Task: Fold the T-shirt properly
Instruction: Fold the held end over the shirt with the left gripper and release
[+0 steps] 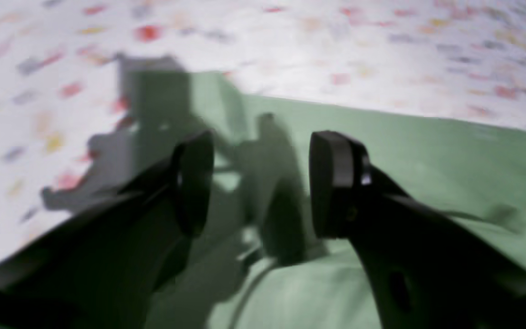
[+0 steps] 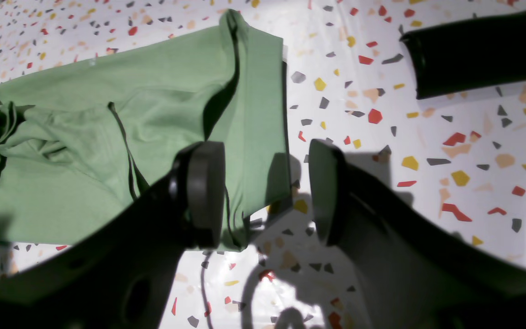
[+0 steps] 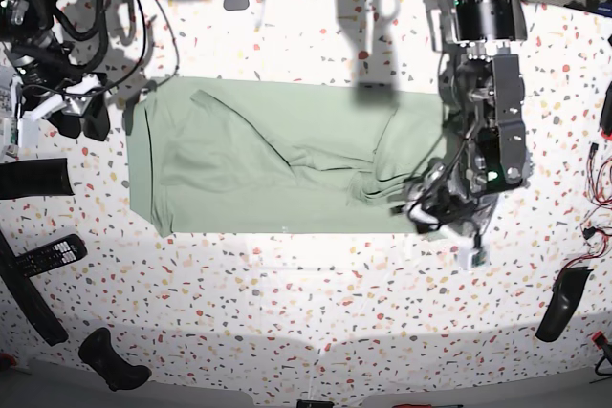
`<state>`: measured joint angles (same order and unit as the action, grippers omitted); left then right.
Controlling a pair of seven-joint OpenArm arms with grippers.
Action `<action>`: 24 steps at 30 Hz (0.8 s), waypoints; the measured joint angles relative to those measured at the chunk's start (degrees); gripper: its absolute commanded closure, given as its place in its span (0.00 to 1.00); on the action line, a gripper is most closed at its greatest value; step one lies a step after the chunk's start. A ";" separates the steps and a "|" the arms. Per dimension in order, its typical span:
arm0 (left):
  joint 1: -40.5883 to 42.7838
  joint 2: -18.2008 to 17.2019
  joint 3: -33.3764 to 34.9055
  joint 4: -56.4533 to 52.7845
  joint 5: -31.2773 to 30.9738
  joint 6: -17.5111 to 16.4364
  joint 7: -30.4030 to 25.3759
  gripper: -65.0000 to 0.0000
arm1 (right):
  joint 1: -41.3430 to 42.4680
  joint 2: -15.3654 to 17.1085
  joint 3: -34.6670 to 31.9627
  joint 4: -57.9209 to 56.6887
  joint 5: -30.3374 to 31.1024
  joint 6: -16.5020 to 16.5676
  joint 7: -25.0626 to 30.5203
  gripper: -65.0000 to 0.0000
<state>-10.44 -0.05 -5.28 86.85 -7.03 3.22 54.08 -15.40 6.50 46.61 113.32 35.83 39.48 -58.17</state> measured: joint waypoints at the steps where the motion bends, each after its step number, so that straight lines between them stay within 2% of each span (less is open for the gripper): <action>1: 0.72 -0.04 -0.04 0.00 0.48 1.68 -0.04 0.52 | 0.02 0.02 0.00 0.00 0.00 -0.02 0.00 0.55; 3: 2.21 -0.13 -0.04 0.00 0.26 3.76 0.15 0.52 | 0.02 0.02 0.00 0.00 0.00 -0.02 -0.02 0.55; 8: 3.43 -0.09 0.00 -0.02 -14.10 3.54 2.89 0.52 | 0.02 0.02 0.00 0.00 0.00 -0.02 0.00 0.55; 11: 3.19 -0.09 0.00 -0.02 -19.80 -2.40 2.40 0.52 | 0.00 0.02 0.00 0.00 -0.02 0.00 0.00 0.55; 13: 3.13 -0.07 0.00 -0.02 -21.94 -4.72 1.79 0.52 | 0.02 0.02 0.00 0.00 0.00 -0.02 0.00 0.55; 17: 3.15 0.55 0.00 -0.02 -22.43 -4.98 -0.52 0.52 | 0.02 0.02 0.00 0.00 0.00 0.00 -0.02 0.55; 21: 3.17 2.95 0.00 -0.02 -16.59 -4.72 -1.36 0.52 | 0.02 0.02 0.00 0.00 -0.02 -0.02 -0.02 0.55; 24: 3.13 4.07 0.00 -0.02 -16.24 -4.74 -1.38 0.52 | 0.02 0.02 0.00 0.00 -0.02 0.00 -0.02 0.55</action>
<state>-7.31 4.01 -5.28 86.83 -23.27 -1.52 52.71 -15.38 6.52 46.61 113.32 35.81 39.48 -58.19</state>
